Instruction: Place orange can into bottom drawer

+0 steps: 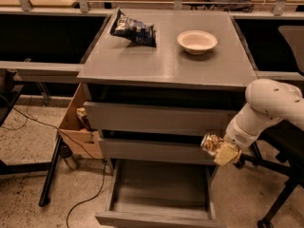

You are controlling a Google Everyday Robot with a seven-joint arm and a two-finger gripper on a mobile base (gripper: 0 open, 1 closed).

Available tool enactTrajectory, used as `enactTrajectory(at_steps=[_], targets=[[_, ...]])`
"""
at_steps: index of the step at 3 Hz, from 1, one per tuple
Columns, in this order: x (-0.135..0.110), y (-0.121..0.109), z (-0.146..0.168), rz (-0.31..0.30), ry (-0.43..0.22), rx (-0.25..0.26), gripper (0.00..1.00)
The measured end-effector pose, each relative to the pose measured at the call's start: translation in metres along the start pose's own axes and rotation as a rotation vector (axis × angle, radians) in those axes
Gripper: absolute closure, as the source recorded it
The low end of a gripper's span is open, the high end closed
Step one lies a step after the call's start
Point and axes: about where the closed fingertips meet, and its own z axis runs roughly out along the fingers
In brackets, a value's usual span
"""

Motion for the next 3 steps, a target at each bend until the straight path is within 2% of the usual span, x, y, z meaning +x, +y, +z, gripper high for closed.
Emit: enactTrajectory(at_steps=[1,2,3], targets=[[0.018,0.015,0.015,0.011,0.003,-0.022,1.0],[0.014,0.041,0.044,-0.088,0.01,-0.041,1.0],[0.001,0.053,0.065,-0.191,0.013,-0.018,1.0]])
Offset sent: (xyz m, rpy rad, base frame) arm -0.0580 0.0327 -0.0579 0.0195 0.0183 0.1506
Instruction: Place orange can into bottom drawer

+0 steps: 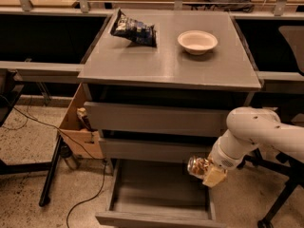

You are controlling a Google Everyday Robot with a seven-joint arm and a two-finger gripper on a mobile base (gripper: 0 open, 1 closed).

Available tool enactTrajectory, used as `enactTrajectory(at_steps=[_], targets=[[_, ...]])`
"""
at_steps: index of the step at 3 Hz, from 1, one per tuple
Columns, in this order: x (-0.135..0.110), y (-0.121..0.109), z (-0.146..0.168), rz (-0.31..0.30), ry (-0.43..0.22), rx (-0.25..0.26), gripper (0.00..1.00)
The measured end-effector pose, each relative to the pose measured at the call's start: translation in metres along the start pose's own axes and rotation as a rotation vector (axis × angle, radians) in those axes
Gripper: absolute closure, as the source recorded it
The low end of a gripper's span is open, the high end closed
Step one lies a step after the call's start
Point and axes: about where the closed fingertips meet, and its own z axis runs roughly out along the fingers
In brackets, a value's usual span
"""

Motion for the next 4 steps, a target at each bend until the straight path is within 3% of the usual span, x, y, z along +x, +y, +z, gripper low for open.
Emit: enactTrajectory(at_steps=[1,2,4], targets=[[-0.018,-0.013,0.027,-0.107,-0.011,0.04,1.0],[-0.035,-0.037,0.064,-0.159,-0.074,0.047,1.0],[-0.047,-0.087,0.151,-0.141,-0.217,-0.018,1.0]])
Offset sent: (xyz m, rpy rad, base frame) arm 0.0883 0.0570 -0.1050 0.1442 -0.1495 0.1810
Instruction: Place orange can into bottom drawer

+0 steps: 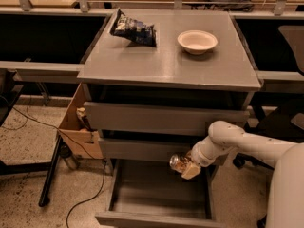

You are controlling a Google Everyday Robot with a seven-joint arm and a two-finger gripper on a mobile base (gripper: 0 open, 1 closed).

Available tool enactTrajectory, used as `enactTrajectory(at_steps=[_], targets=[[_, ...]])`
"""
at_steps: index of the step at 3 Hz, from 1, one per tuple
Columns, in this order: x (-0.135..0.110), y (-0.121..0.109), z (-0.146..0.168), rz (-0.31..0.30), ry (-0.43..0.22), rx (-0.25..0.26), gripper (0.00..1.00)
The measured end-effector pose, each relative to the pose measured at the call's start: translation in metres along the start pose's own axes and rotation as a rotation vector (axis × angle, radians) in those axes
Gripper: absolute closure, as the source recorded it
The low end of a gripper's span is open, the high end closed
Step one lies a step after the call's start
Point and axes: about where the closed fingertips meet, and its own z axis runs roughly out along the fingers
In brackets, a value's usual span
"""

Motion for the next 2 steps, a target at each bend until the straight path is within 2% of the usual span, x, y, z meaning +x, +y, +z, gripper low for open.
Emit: enactTrajectory(at_steps=[1,2], targets=[[0.006,-0.001,0.028,-0.022,-0.026,-0.035,1.0],[0.008,0.01,0.042,-0.054,-0.025,-0.06,1.0]])
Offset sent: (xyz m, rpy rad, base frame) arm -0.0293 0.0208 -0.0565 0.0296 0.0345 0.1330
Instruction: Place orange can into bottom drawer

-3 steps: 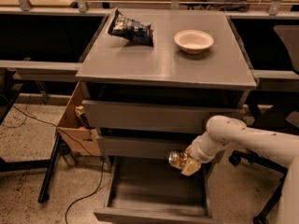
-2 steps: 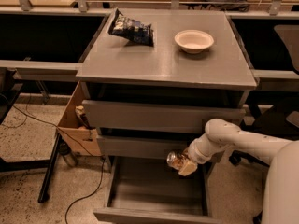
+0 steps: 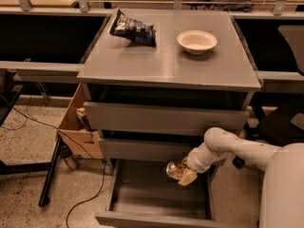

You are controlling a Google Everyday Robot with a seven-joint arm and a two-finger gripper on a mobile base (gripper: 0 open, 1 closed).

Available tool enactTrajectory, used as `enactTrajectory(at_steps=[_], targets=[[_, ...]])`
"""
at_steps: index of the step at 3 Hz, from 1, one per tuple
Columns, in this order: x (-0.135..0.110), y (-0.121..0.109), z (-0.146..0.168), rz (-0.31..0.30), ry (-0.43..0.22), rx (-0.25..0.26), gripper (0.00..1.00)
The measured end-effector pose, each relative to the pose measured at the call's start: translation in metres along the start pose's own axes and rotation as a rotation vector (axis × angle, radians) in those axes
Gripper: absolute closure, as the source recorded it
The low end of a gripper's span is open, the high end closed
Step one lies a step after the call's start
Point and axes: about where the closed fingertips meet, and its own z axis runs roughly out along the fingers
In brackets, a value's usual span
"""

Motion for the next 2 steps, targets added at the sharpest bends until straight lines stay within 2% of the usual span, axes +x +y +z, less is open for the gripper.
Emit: enactTrajectory(at_steps=[2], targets=[[0.006,0.029,0.037,-0.056,0.037,-0.063,1.0]])
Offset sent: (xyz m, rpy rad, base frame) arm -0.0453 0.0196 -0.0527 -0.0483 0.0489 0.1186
